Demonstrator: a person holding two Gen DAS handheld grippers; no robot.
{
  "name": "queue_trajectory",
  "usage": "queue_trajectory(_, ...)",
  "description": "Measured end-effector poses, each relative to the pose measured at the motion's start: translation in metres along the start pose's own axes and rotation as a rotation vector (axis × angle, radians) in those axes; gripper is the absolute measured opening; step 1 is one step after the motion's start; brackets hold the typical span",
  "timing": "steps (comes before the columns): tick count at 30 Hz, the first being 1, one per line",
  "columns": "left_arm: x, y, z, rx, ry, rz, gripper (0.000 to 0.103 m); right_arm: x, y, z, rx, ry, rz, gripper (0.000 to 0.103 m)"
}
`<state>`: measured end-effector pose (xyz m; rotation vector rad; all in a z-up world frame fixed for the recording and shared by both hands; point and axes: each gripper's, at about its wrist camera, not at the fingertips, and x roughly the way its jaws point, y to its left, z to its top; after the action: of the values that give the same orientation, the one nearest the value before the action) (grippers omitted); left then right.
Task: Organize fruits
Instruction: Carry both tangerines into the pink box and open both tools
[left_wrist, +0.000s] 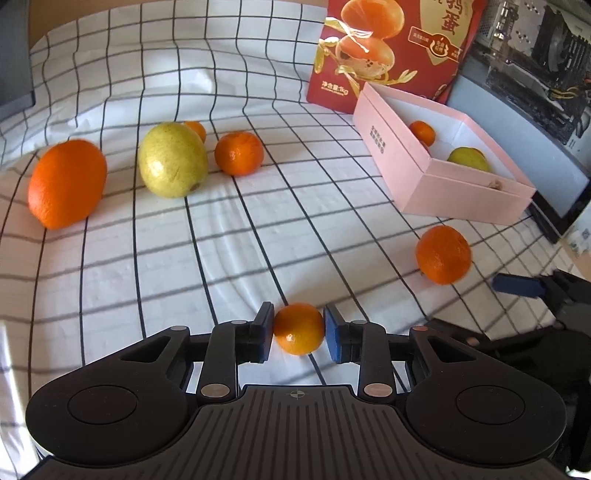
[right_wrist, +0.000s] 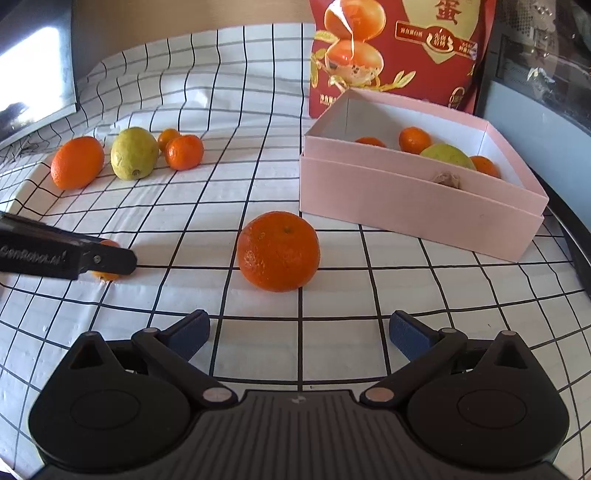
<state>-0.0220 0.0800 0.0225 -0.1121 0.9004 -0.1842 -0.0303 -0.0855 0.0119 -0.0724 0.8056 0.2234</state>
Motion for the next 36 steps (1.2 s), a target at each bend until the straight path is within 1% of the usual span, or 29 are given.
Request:
queue_trajectory(2,-0.007,-0.001,-0.006,-0.010,0.001,-0.020,0.033,0.002,-0.001,0.004,-0.014,0.023,0.014,0.103)
queue_trajectory(4,-0.013,-0.001,-0.012,-0.010,0.000,-0.025,0.033,0.004,-0.002,0.008,-0.025,0.030,0.028,0.103)
queue_trajectory(6,-0.017,-0.001,-0.016,-0.017,0.000,-0.028,0.033,0.005,-0.002,0.012,-0.016,0.026,0.035,0.100)
queue_trajectory(7,-0.018,0.000,-0.017,-0.023,-0.001,-0.031,0.033,0.006,-0.001,0.014,-0.014,0.022,0.041,0.097)
queue_trajectory(12,-0.025,0.000,-0.022,-0.030,-0.001,-0.035,0.033,0.012,0.002,0.027,0.006,0.000,0.069,0.092)
queue_trajectory(14,-0.026,-0.001,-0.023,-0.030,0.002,-0.039,0.033,0.016,0.004,0.030,0.003,0.001,0.073,0.087)
queue_trajectory(16,-0.026,-0.003,-0.025,-0.030,0.008,-0.041,0.033,0.019,0.004,0.031,0.000,-0.003,0.073,0.083)
queue_trajectory(18,-0.025,-0.004,-0.026,-0.031,0.016,-0.045,0.033,0.020,0.004,0.032,-0.008,-0.009,0.075,0.079)
queue_trajectory(20,-0.024,-0.006,-0.028,-0.027,0.022,-0.048,0.033,0.017,0.001,0.033,-0.015,-0.014,0.081,0.066)
queue_trajectory(21,-0.024,-0.008,-0.028,-0.024,0.024,-0.050,0.033,0.015,-0.001,0.033,-0.013,-0.013,0.086,0.053)
queue_trajectory(22,-0.023,-0.009,-0.028,-0.020,0.026,-0.054,0.033,0.013,-0.004,0.033,-0.007,-0.007,0.096,0.048)
queue_trajectory(24,-0.020,-0.013,-0.026,-0.011,0.029,-0.061,0.033,0.006,-0.012,0.031,0.015,-0.011,0.098,0.048)
queue_trajectory(26,-0.016,-0.018,-0.023,0.001,0.034,-0.073,0.033,-0.003,-0.021,0.029,0.022,-0.025,0.077,0.048)
queue_trajectory(28,-0.013,-0.024,-0.016,0.016,0.036,-0.093,0.033,-0.014,-0.030,0.028,0.028,-0.039,0.058,0.048)
queue_trajectory(30,-0.012,-0.029,-0.001,0.021,0.018,-0.123,0.033,-0.025,-0.041,0.031,0.035,-0.063,0.034,0.048)
queue_trajectory(33,-0.014,-0.043,0.038,0.039,-0.039,-0.181,0.033,-0.045,-0.060,0.049,0.055,-0.126,-0.017,0.048)
queue_trajectory(36,-0.020,-0.060,0.087,0.111,-0.131,-0.195,0.033,-0.066,-0.079,0.086,0.069,-0.200,-0.072,0.048)
